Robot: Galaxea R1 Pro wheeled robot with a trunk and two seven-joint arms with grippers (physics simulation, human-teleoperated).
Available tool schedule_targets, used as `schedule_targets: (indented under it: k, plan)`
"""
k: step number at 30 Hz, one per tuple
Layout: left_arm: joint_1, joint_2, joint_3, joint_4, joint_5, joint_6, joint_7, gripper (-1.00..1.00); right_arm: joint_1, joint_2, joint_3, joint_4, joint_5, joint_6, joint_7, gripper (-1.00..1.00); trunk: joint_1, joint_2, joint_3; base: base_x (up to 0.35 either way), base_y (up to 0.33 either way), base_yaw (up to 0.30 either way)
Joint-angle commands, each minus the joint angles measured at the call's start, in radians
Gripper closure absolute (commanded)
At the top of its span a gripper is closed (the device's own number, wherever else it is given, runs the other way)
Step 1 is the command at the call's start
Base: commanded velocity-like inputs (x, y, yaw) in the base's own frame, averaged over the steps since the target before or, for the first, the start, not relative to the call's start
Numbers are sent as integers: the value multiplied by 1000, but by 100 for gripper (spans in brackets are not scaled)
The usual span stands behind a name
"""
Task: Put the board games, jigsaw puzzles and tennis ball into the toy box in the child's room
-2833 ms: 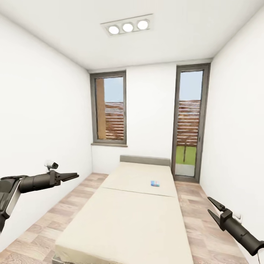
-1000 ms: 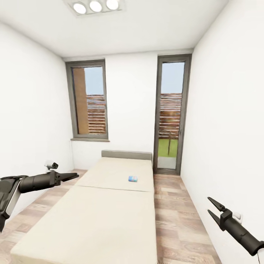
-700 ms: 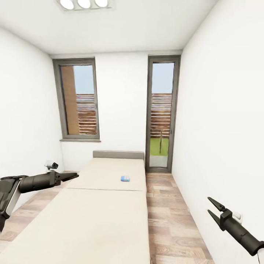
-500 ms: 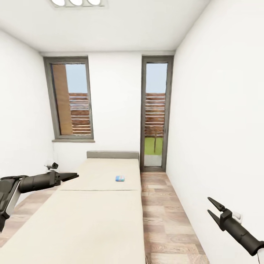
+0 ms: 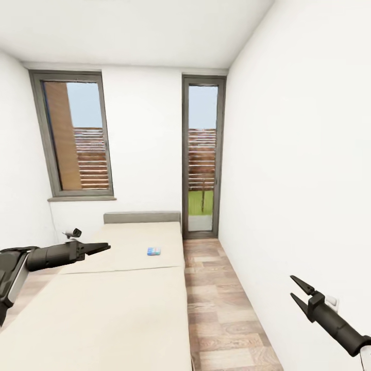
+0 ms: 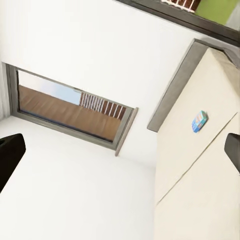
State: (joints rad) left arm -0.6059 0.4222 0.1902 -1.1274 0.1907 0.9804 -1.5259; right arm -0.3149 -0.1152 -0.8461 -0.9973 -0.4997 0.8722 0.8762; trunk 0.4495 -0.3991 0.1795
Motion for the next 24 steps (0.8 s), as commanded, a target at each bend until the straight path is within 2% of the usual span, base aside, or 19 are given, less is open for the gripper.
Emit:
schedule_targets:
  k: [1, 6, 14, 20, 24]
  plan:
    - [0, 1, 0, 0, 1, 11, -3, -100, -7, 0, -1, 0, 2, 9, 3, -100, 0, -1, -2, 38, 0, -136]
    - [0, 1, 0, 0, 1, 11, -3, -100, -20, 0, 6, -2, 9, 22, 3, -100, 0, -1, -10, 13, 0, -69]
    - [0, 1, 0, 0, 1, 11, -4, -100, -41, 3, 85, -11, 13, 22, 4, -100, 0, -1, -21, 1, 0, 79]
    - [0, 1, 0, 0, 1, 12, -5, -100, -42, 7, 102, -18, 13, 20, 4, -100, 0, -1, -23, 0, 0, 38]
    - [0, 1, 0, 0, 1, 12, -4, -100, -43, 6, 105, -19, 13, 20, 4, -100, 0, -1, -24, 11, -12, 201]
